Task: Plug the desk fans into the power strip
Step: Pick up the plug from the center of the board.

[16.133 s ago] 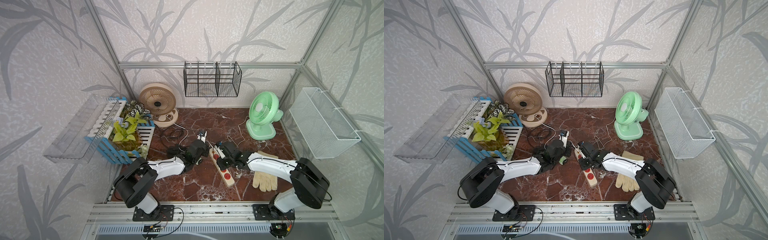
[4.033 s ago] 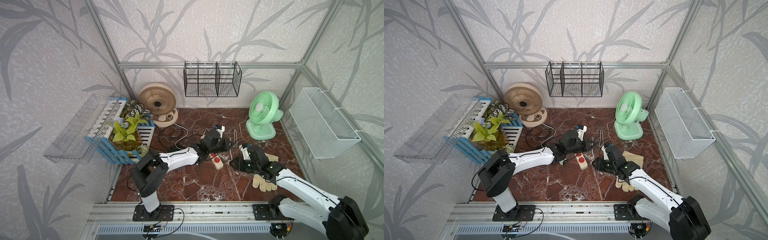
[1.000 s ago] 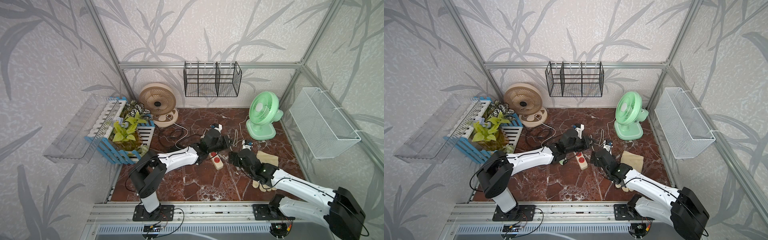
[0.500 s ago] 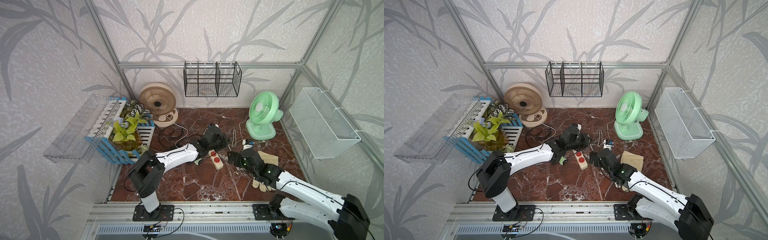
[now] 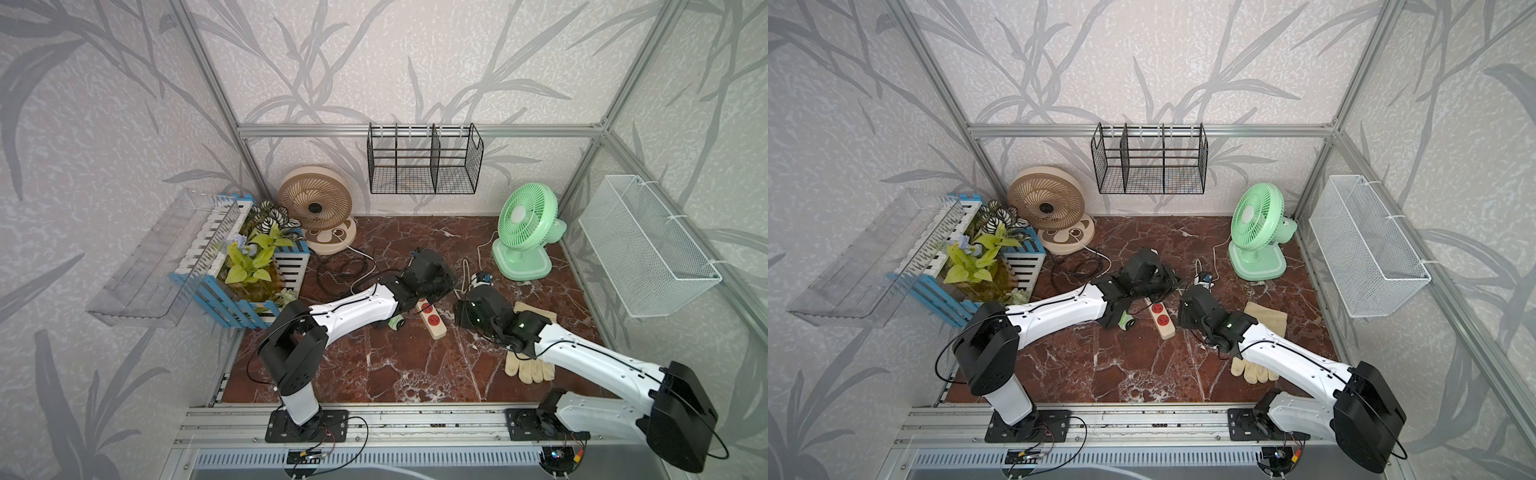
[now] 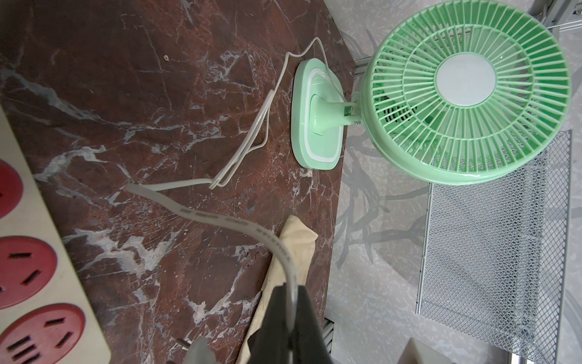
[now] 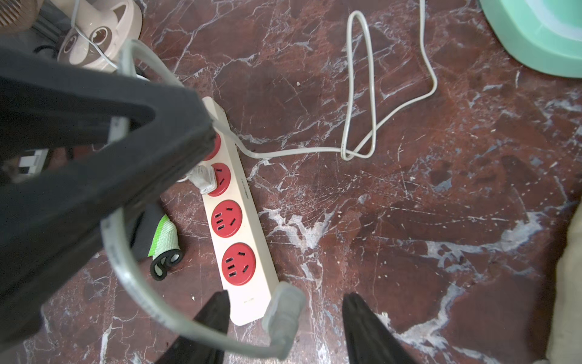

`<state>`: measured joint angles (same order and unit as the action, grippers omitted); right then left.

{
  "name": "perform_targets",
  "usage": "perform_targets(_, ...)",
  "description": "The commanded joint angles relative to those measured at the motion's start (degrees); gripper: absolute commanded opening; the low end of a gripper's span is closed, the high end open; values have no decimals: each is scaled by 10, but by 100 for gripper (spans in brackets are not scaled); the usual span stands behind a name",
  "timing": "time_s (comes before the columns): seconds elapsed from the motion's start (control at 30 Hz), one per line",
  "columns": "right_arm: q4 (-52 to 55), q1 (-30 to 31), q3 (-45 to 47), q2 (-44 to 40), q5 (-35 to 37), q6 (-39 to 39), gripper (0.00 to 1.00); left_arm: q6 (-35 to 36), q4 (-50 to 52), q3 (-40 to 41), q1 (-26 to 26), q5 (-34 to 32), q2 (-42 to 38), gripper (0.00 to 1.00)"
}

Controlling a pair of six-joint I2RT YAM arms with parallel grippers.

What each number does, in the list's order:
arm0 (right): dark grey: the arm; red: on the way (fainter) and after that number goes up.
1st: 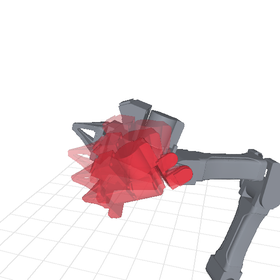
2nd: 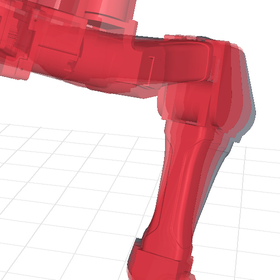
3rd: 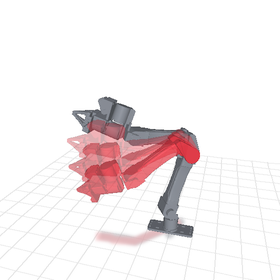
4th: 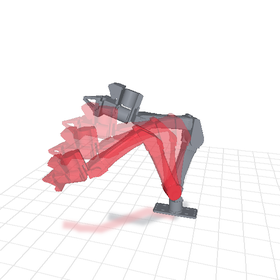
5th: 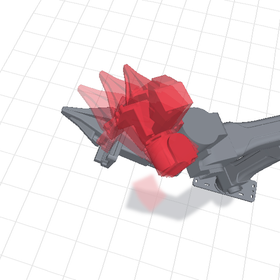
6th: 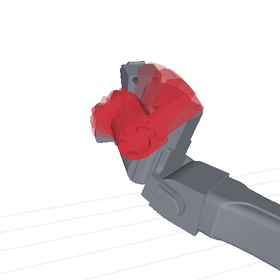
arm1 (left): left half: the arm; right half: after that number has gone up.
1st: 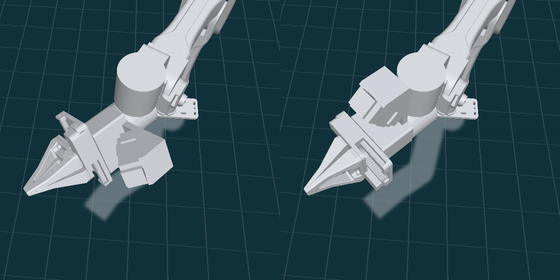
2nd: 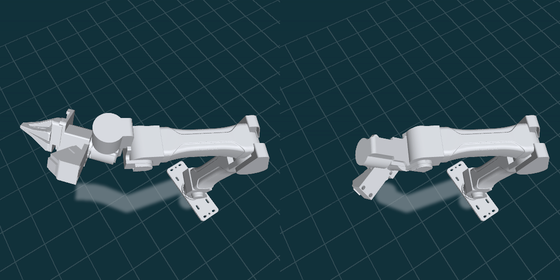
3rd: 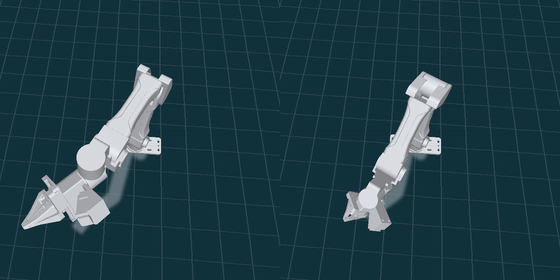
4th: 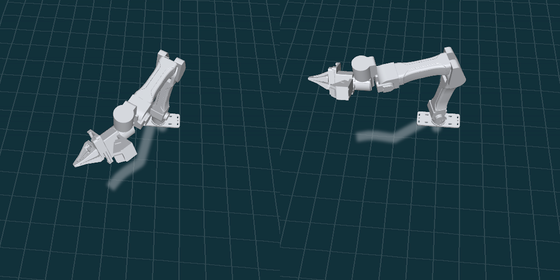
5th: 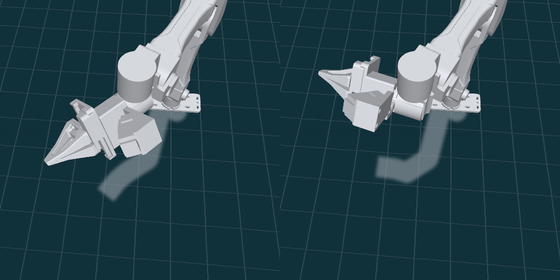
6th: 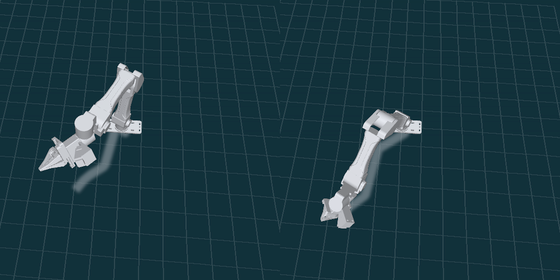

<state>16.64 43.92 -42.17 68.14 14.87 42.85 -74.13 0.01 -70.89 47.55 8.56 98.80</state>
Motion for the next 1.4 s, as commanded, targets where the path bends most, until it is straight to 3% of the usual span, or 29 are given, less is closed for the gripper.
perform_targets(0.0,10,0,-20,16,-1,5,57,-10,10,-18,-2,-11,9,0)
perform_targets(0.2,15,0,-18,30,1,32,48,-14,9,-17,-2,-13,9,0)
perform_targets(0.6,-3,1,3,37,-14,62,44,-15,3,-17,-1,-19,12,0)
perform_targets(0.93,-9,1,3,54,-30,77,23,-16,0,-16,-1,-24,11,0)
perform_targets(1.1,-12,0,12,49,-14,83,0,-11,-14,-16,1,-15,16,0)
perform_targets(1.37,-55,-31,65,-19,-20,40,0,76,20,-104,-4,31,81,3)
